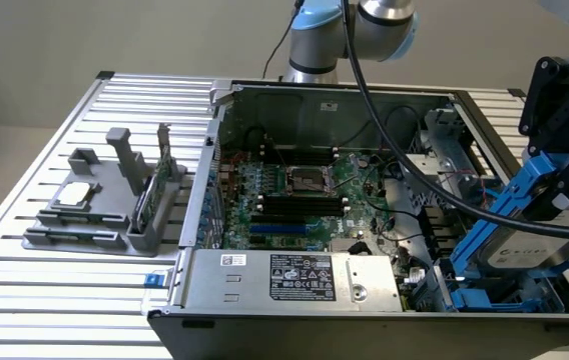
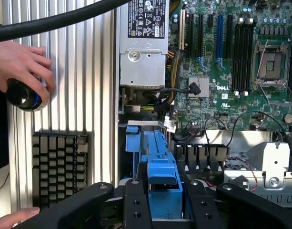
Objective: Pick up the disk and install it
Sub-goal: 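Insert the disk into the insertion slot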
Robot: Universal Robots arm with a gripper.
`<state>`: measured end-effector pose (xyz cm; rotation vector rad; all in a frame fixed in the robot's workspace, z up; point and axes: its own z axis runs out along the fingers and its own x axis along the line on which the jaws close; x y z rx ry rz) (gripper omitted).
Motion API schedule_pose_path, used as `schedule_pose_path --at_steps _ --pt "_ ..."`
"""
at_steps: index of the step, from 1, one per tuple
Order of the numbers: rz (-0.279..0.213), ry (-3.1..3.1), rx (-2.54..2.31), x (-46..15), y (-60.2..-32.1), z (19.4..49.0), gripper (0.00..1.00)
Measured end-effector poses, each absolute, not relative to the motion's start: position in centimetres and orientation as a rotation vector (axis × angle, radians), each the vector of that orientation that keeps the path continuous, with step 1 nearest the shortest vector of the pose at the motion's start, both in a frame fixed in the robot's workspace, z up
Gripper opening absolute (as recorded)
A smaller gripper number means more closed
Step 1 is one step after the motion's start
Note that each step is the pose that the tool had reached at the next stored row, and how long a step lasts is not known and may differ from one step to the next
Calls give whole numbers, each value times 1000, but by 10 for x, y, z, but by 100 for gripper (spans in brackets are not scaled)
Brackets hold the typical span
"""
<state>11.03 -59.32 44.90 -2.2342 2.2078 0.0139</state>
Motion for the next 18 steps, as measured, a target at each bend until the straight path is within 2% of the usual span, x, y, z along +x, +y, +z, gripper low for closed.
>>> schedule_pose_path --at_steps 18 --pt "14 2228 -2214 105 -593 447 33"
